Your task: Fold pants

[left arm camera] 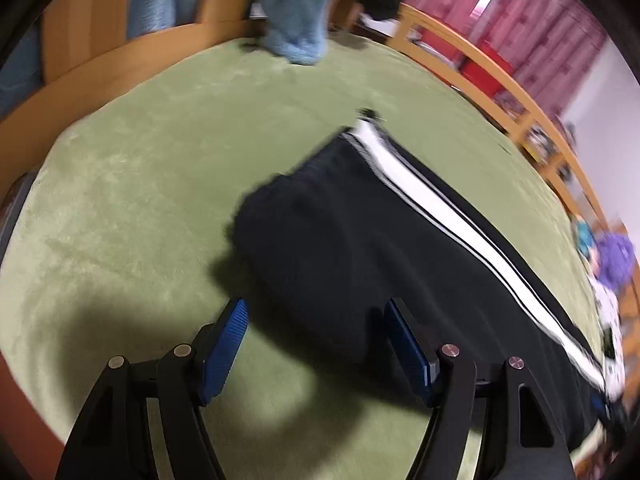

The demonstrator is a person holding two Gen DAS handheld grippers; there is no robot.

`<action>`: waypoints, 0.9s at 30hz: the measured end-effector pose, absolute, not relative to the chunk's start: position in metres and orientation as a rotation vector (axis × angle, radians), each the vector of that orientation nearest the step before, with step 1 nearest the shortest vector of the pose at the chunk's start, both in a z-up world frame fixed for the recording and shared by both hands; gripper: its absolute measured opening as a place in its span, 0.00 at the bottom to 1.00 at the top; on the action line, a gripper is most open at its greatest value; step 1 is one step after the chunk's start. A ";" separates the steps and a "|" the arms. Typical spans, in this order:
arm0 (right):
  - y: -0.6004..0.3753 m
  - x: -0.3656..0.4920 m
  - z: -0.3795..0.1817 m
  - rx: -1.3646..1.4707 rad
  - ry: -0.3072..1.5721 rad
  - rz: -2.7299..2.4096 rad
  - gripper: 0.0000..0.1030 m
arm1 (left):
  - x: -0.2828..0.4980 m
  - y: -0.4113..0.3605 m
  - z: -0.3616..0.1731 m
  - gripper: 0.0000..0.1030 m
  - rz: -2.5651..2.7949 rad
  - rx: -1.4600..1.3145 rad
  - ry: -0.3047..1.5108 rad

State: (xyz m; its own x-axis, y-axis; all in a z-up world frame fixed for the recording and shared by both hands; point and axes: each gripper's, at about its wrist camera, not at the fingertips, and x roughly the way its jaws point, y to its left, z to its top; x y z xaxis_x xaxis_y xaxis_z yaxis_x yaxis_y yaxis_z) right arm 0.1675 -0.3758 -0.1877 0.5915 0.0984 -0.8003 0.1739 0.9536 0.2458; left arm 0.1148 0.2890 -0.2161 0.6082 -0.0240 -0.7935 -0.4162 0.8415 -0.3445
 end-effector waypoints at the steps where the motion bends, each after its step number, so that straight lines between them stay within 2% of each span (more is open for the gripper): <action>1: -0.381 0.160 -0.186 0.323 0.940 -0.057 0.56 | 0.120 0.293 -0.221 0.67 0.266 -0.569 0.885; 4: -0.395 0.135 -0.182 0.313 0.942 -0.113 0.56 | 0.133 0.301 -0.234 0.65 0.265 -0.657 0.845; 6: -0.406 0.117 -0.180 0.306 0.944 -0.162 0.56 | 0.143 0.302 -0.237 0.58 0.292 -0.657 0.828; 8: -0.421 0.097 -0.179 0.325 0.937 -0.211 0.56 | 0.148 0.306 -0.235 0.26 0.304 -0.672 0.815; 10: -0.437 0.079 -0.183 0.358 0.932 -0.262 0.56 | 0.148 0.316 -0.224 0.14 0.288 -0.701 0.795; 11: -0.447 0.071 -0.186 0.377 0.935 -0.291 0.56 | 0.143 0.320 -0.213 0.13 0.275 -0.718 0.763; 13: -0.464 0.058 -0.191 0.414 0.938 -0.341 0.56 | 0.137 0.318 -0.198 0.13 0.279 -0.692 0.732; 16: -0.491 0.044 -0.193 0.471 0.903 -0.388 0.58 | 0.148 0.309 -0.203 0.16 0.344 -0.615 0.806; 18: -0.505 0.039 -0.195 0.506 0.887 -0.408 0.62 | 0.158 0.308 -0.220 0.22 0.393 -0.601 0.923; 21: -0.534 0.039 -0.203 0.590 0.866 -0.419 0.66 | 0.150 0.306 -0.220 0.38 0.440 -0.611 0.926; 23: -0.549 0.047 -0.208 0.630 0.843 -0.414 0.68 | 0.143 0.300 -0.211 0.59 0.445 -0.596 0.905; 24: -0.556 0.050 -0.210 0.642 0.831 -0.418 0.71 | 0.141 0.297 -0.209 0.61 0.435 -0.588 0.901; 27: -0.581 0.062 -0.225 0.703 0.792 -0.420 0.72 | 0.138 0.284 -0.200 0.61 0.416 -0.547 0.908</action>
State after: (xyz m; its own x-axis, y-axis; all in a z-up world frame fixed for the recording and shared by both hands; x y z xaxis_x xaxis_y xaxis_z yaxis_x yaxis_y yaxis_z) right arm 0.0620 -0.5807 -0.2254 0.6399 -0.0856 -0.7637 0.5845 0.6995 0.4113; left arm 0.1381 0.2836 -0.1997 0.5525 0.1091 -0.8263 -0.5543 0.7884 -0.2666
